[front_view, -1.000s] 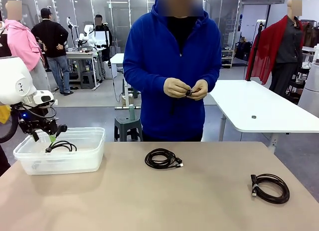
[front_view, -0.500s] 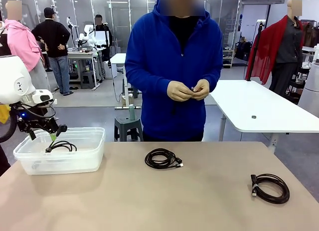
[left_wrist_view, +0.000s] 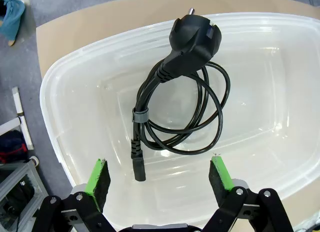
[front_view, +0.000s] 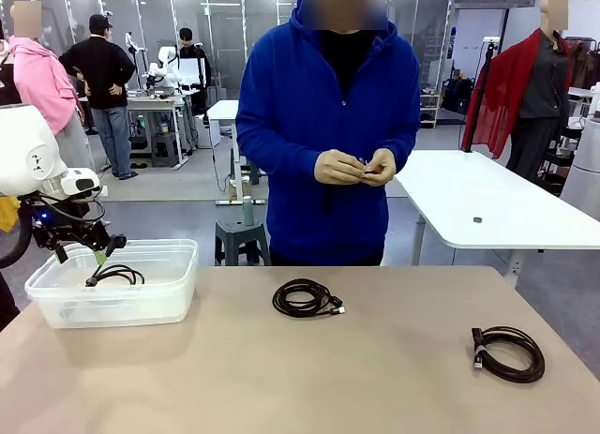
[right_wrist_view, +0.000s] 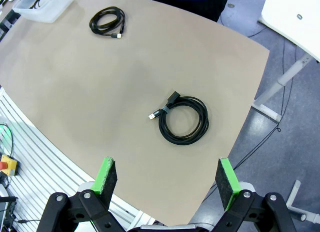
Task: Organize and store the cables.
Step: Place the Power Cable into the Organizing box.
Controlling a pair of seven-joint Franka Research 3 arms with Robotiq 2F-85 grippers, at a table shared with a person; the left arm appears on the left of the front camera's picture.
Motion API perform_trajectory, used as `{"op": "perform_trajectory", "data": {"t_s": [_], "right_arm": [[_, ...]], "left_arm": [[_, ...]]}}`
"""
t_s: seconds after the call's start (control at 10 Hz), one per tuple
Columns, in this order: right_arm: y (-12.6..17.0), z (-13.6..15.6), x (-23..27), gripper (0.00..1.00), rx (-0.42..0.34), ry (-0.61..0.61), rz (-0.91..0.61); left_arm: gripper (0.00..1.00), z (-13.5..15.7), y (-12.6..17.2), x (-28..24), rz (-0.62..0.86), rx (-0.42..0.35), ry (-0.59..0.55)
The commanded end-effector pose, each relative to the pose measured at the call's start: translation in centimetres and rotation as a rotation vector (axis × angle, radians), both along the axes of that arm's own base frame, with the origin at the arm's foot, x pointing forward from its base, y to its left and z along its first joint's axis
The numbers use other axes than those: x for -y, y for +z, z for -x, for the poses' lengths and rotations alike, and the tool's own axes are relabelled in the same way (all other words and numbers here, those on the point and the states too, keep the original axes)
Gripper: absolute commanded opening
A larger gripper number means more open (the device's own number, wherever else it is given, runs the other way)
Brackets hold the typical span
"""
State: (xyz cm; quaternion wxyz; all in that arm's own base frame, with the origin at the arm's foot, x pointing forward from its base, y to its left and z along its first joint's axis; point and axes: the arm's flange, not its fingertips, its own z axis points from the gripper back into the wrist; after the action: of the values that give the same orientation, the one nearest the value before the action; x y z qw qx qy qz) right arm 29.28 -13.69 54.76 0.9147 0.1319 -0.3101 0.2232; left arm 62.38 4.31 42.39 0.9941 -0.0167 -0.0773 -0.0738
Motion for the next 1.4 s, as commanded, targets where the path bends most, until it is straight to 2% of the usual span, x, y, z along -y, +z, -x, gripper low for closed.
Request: {"op": "perform_trajectory", "data": {"t_s": [0.0,1.3], "right_arm": [[0.00,-0.01,-0.02,1.00,-0.001,-0.001,-0.001],[0.00,-0.01,-0.02,1.00,-0.001,-0.001,-0.001]], "left_arm": [[1.00,0.04,-0.02,-0.02,0.000,-0.003,0.000],[1.00,0.04,-0.02,-0.02,0.000,-0.003,0.000]]}}
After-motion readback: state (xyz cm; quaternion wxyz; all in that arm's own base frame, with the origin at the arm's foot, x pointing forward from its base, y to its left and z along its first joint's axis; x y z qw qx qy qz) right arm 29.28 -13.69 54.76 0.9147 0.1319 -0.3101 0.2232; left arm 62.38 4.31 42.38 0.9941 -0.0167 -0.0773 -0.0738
